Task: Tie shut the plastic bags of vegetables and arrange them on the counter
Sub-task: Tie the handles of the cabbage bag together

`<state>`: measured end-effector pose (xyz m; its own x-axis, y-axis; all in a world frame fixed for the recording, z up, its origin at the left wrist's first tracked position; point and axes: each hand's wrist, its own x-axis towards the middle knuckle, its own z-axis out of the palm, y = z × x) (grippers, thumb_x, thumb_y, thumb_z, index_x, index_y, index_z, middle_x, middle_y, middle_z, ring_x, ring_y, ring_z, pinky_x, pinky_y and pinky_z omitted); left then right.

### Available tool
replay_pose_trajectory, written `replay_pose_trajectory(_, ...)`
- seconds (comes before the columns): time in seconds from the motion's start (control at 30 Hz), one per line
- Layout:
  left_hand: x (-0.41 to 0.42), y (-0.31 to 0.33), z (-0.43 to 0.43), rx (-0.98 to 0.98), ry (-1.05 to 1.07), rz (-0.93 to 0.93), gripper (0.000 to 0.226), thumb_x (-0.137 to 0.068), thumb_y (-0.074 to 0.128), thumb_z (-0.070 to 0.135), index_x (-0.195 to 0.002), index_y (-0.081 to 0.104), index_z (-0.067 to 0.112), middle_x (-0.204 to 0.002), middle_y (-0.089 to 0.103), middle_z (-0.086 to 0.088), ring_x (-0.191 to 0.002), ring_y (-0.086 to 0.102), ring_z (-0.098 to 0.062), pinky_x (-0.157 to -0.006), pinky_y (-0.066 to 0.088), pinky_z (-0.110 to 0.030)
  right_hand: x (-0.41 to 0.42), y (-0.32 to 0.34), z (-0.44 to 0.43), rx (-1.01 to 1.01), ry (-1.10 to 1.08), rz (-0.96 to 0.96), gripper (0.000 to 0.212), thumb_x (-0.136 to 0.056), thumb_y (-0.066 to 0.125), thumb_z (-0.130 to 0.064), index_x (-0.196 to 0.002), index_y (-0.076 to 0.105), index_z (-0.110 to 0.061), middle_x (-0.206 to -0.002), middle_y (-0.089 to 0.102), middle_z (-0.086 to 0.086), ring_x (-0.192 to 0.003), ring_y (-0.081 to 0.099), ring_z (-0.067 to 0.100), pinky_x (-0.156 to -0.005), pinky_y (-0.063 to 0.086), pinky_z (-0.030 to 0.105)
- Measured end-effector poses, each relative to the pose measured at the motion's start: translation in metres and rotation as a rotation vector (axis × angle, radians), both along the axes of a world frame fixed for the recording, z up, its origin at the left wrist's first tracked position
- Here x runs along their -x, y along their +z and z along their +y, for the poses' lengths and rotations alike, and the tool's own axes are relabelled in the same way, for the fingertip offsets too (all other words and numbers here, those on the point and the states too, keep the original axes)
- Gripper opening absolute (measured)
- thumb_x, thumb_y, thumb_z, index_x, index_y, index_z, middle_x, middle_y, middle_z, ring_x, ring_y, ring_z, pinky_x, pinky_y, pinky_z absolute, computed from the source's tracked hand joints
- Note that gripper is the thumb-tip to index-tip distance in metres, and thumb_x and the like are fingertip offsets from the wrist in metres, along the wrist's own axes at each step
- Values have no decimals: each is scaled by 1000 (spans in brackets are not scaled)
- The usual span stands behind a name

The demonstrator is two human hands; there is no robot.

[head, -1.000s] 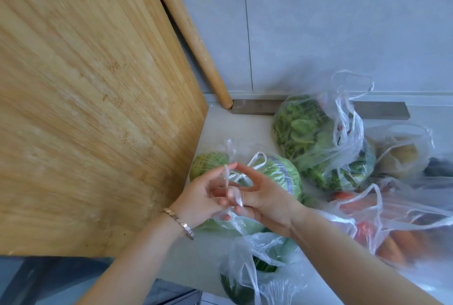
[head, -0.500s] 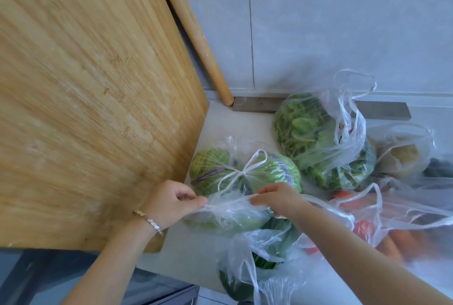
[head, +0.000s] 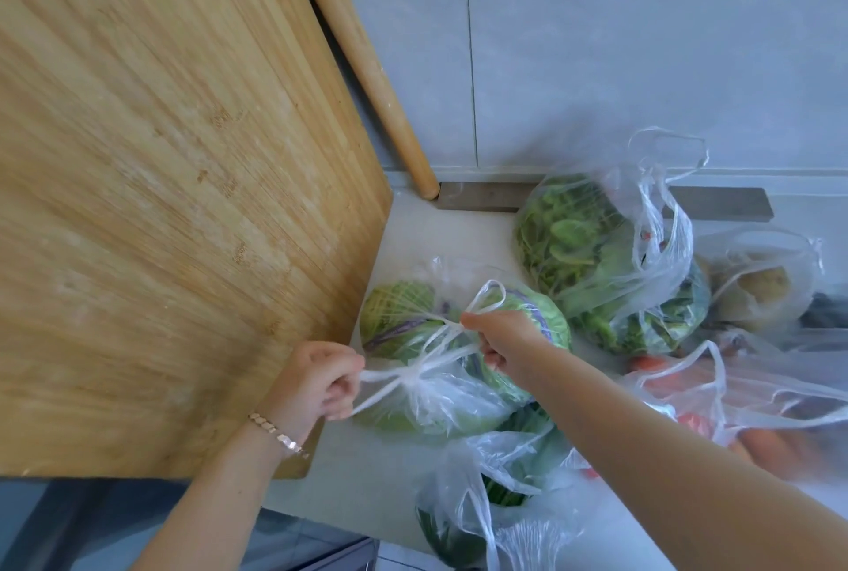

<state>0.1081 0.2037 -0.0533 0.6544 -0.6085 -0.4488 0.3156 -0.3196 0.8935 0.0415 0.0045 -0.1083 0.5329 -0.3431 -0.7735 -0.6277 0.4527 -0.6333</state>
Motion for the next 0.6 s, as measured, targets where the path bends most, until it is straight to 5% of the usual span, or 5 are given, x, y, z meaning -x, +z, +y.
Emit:
replay_pose_trajectory(0.07,-2,8,-5,-280,-230,-276,27,-67,72,28,-58,68,3,-30,34,9,-28,27,-3,-35,25,-13,-4,0,-3,17,-11,-17,34,-85,63,-13,-58,43,-13,-51,35,1,-43,28,11,-35,22,20)
replay_pose_trajectory(0.17,-7,13,-4,-300,-378,-484,22,-83,66,14,-62,72,16,-33,39,7,-35,33,-3,-42,27,-9,-9,4,-12,28,-9,-20,38,-85,63,-11,-56,38,-14,-50,33,1,-41,27,12,-28,20,15)
replay_pose_trajectory(0.37,-24,-24,17,270,245,192,34,-28,92,26,-41,64,12,-41,48,5,-43,46,-8,-51,44,-15,-2,2,-3,258,45,47,40,-81,65,-17,-51,38,-15,-48,34,0,-41,29,13,-40,25,21)
replay_pose_trajectory(0.47,-18,-33,21,431,376,371,30,-39,86,20,-40,58,9,-38,39,4,-43,25,-11,-44,38,-15,4,-4,4,356,14,32,44,-79,60,-11,-48,29,-18,-43,27,-4,-41,23,13,-41,19,20)
replay_pose_trajectory(0.6,-21,-27,5,187,535,316,36,-84,52,4,-48,53,9,-37,38,5,-33,31,-7,-38,33,-13,11,-1,-1,447,78,-5,46,-78,56,-9,-47,25,-20,-43,25,-5,-44,20,13,-45,18,23)
